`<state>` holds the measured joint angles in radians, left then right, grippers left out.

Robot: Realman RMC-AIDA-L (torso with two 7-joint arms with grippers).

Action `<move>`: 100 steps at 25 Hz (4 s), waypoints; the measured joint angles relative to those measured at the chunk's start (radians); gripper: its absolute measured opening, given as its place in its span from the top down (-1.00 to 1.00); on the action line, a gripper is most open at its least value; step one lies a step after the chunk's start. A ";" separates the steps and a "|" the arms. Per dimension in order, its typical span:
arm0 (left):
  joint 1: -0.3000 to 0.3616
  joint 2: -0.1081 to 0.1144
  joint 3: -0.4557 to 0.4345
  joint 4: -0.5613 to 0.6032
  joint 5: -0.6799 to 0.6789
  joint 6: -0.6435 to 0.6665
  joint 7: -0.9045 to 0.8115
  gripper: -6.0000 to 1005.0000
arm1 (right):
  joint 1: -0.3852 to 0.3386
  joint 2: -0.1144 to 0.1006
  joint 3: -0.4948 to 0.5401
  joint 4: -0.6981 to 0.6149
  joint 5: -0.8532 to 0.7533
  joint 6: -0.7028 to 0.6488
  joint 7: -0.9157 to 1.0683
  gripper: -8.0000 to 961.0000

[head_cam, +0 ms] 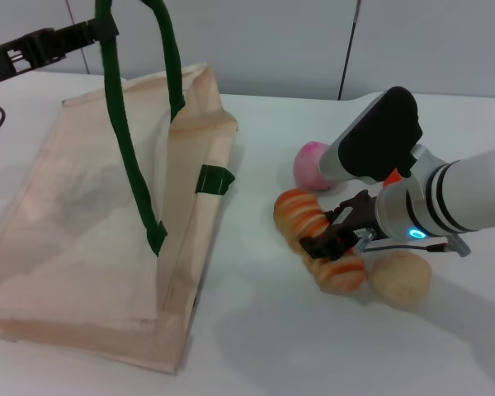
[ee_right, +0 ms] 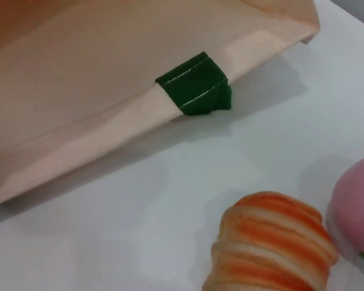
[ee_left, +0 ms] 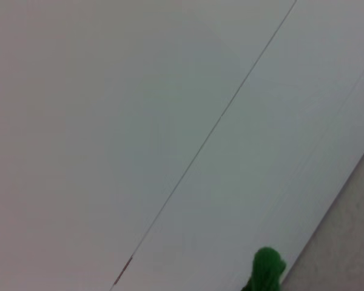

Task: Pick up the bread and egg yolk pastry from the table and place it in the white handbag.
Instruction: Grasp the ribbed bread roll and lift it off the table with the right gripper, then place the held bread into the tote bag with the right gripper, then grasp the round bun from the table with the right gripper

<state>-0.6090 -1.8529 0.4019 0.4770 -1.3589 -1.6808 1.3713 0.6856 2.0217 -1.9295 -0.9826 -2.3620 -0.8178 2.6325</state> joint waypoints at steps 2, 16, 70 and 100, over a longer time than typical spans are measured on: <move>0.001 0.000 0.000 0.000 -0.001 -0.002 0.000 0.73 | -0.003 0.000 0.000 -0.009 0.000 -0.003 -0.002 -0.19; 0.009 0.003 0.004 0.000 0.004 -0.005 0.001 0.73 | -0.133 -0.003 0.122 -0.233 -0.011 -0.045 -0.081 0.04; -0.085 0.026 0.001 -0.019 -0.100 -0.304 -0.073 0.73 | 0.157 0.017 -0.469 -0.074 -0.184 0.606 -0.125 0.30; 0.063 0.033 -0.231 -0.024 -0.118 0.036 -0.049 0.73 | -0.299 -0.015 -0.223 -0.469 -0.239 0.548 -0.154 -0.86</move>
<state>-0.5461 -1.8197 0.1705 0.4530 -1.4769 -1.6447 1.3225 0.3868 2.0066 -2.1522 -1.4514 -2.6011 -0.2698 2.4782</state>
